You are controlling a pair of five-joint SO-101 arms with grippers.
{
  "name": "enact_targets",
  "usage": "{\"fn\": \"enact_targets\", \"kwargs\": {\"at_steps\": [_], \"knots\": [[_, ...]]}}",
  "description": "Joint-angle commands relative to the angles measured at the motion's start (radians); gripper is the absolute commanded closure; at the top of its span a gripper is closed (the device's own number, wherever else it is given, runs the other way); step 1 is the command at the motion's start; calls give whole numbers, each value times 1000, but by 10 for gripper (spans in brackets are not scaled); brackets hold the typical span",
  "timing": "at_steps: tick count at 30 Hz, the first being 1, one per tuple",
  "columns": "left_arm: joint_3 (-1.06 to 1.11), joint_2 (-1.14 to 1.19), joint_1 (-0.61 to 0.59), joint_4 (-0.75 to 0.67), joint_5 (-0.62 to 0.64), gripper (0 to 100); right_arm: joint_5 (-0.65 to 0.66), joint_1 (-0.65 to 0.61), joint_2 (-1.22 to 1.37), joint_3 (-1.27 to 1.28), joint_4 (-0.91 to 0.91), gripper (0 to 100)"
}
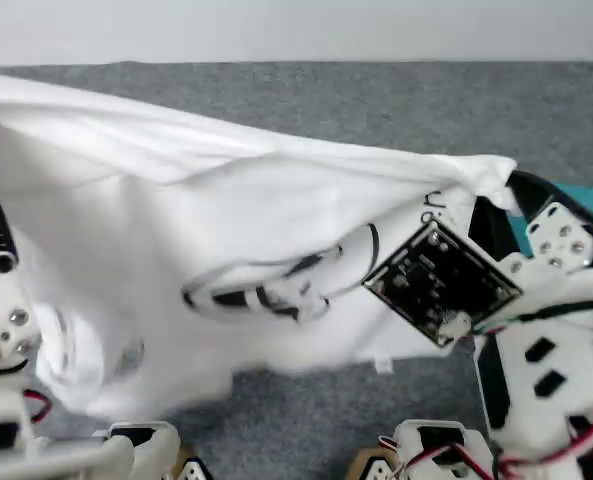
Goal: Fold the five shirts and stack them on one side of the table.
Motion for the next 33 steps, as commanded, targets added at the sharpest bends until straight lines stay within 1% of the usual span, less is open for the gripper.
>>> {"fn": "enact_targets", "kwargs": {"at_steps": [1,5,8,11,15,19,23,25,28,31,33], "knots": [[81,51,-8,51,-14,995,17,25,7,149,38,988],[343,112,-3,49,-14,995,15,-28,22,428,-28,988],[590,178,-2,9,-14,995,14,-41,50,635,-174,988],[799,258,-2,-112,-14,995,14,-44,99,795,-381,988],[978,362,-2,-384,-14,995,14,-47,205,898,-656,988],[1009,488,-11,-615,-14,995,15,-42,364,901,-920,988],[987,583,-40,-770,-14,995,17,-47,513,853,-1136,988],[957,621,-60,-813,-14,995,17,-51,585,783,-1188,988],[877,683,-83,-825,-21,995,26,-67,702,640,-1219,988],[791,746,-92,-822,-21,995,97,-82,835,494,-1218,988],[743,776,-92,-812,-21,995,118,-91,924,400,-1218,988]]}}
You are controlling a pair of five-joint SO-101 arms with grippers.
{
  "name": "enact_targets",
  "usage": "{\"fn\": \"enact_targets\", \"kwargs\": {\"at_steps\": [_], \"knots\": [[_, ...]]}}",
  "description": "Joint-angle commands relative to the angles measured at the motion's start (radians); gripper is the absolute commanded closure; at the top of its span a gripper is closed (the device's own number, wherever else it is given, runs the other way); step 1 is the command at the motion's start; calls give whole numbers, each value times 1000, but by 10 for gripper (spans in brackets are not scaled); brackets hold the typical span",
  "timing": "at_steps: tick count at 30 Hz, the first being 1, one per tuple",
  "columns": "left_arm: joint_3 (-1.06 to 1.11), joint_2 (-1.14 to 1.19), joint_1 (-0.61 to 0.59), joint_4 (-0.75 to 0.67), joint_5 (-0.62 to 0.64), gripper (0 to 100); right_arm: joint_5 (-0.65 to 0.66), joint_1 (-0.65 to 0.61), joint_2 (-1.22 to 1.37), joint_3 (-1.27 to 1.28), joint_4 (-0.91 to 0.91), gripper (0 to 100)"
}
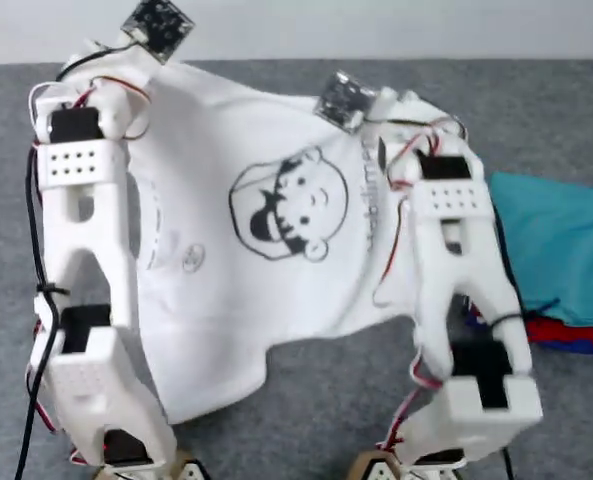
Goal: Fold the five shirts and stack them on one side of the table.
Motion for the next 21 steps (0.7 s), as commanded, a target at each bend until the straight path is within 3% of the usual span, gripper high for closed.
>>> {"fn": "enact_targets", "kwargs": {"at_steps": [1,6,14,18,21], "knots": [[-120,17,-23,3,-8,995,40,-7,117,-218,-21,988],[-252,31,-2,281,-26,995,41,-24,278,-394,2,988],[-417,25,31,853,-213,995,41,-35,305,-420,249,988],[-357,-31,8,845,-209,994,41,-35,300,-422,401,988],[-193,-129,11,848,-218,993,41,-30,300,-425,509,988]]}}
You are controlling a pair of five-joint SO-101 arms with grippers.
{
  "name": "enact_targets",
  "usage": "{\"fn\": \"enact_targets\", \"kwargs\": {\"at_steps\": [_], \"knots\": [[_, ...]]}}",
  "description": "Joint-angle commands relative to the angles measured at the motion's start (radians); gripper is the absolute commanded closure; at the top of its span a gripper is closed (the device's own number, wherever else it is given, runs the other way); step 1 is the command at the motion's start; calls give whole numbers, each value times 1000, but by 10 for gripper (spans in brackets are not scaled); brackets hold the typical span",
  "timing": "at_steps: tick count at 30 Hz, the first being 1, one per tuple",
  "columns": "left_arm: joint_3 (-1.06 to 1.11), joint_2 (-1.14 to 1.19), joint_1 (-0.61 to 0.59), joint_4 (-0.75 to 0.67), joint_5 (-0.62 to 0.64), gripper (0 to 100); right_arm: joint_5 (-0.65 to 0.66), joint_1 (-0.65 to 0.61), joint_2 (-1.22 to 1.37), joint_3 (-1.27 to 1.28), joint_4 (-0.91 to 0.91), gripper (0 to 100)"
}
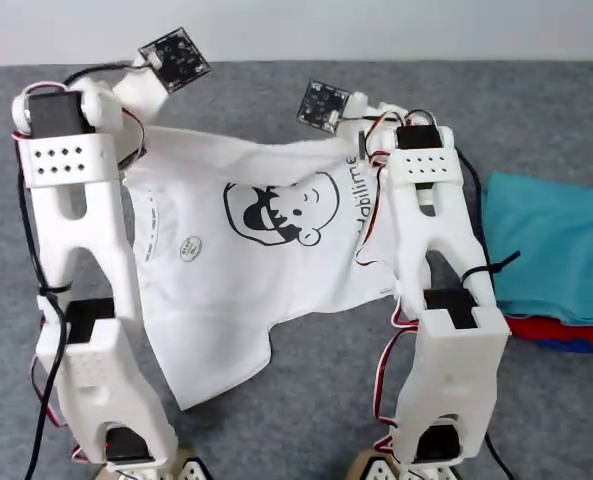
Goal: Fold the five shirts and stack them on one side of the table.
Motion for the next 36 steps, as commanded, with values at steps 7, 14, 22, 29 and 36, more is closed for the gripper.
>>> {"fn": "enact_targets", "kwargs": {"at_steps": [7,14,22,29,36], "knots": [[717,-548,0,29,-133,992,9,4,-73,-63,318,988],[1150,-901,28,29,-140,991,11,16,-84,-63,453,988],[1435,-1097,71,29,-104,991,11,48,-90,-63,628,988],[1570,-1143,72,29,-87,971,11,79,-82,-63,657,988],[1618,-1145,72,29,-87,934,11,91,-81,-57,661,982]]}}
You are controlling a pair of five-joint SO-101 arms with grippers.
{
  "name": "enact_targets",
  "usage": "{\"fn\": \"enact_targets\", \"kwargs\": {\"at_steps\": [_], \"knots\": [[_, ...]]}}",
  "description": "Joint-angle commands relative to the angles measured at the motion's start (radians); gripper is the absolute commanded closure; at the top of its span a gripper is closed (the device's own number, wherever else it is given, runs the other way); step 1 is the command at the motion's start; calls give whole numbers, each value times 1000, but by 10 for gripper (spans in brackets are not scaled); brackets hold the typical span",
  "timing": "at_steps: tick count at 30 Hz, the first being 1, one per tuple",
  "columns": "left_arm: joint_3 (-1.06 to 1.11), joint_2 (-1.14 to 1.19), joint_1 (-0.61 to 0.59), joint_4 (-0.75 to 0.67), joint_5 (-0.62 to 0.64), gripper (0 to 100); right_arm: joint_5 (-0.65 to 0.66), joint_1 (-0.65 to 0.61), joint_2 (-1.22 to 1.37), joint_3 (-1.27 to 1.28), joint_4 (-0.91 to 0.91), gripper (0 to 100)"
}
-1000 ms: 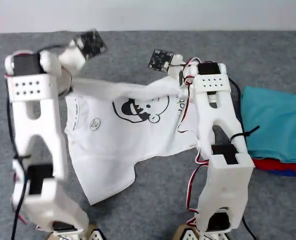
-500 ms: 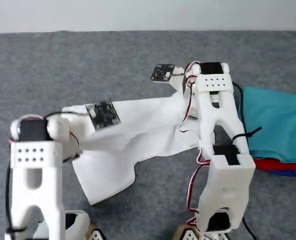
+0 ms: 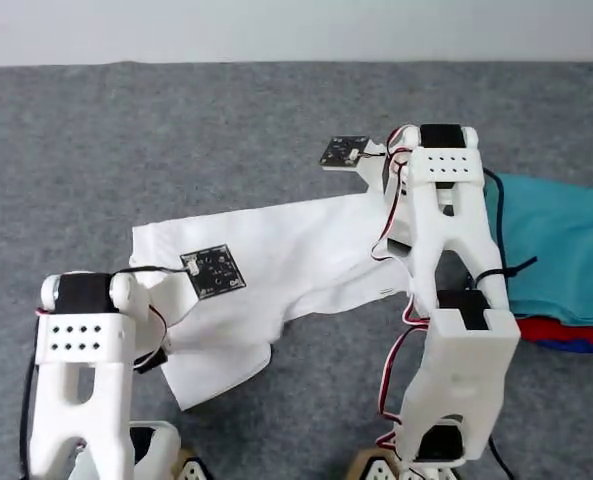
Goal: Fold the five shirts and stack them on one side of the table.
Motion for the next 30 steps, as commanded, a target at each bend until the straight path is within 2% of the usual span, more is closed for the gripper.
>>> {"fn": "enact_targets", "kwargs": {"at_steps": [1,6,8,11,14,18,23,30], "knots": [[10,-23,5,32,6,929,11,16,-73,-57,10,972],[15,-23,5,31,9,878,6,44,-81,-63,41,771],[2,-23,3,26,9,878,6,53,-82,-63,42,750],[-47,-17,-5,8,32,878,6,51,-107,-63,41,770],[-108,-17,-5,-60,137,889,6,45,-154,-74,36,790],[-134,-14,-5,-247,307,957,0,31,-197,-94,-70,855],[-130,107,-3,-433,502,994,-201,16,-142,-94,-285,993],[-306,466,-3,-483,629,994,-394,-18,16,-95,-490,989]]}}
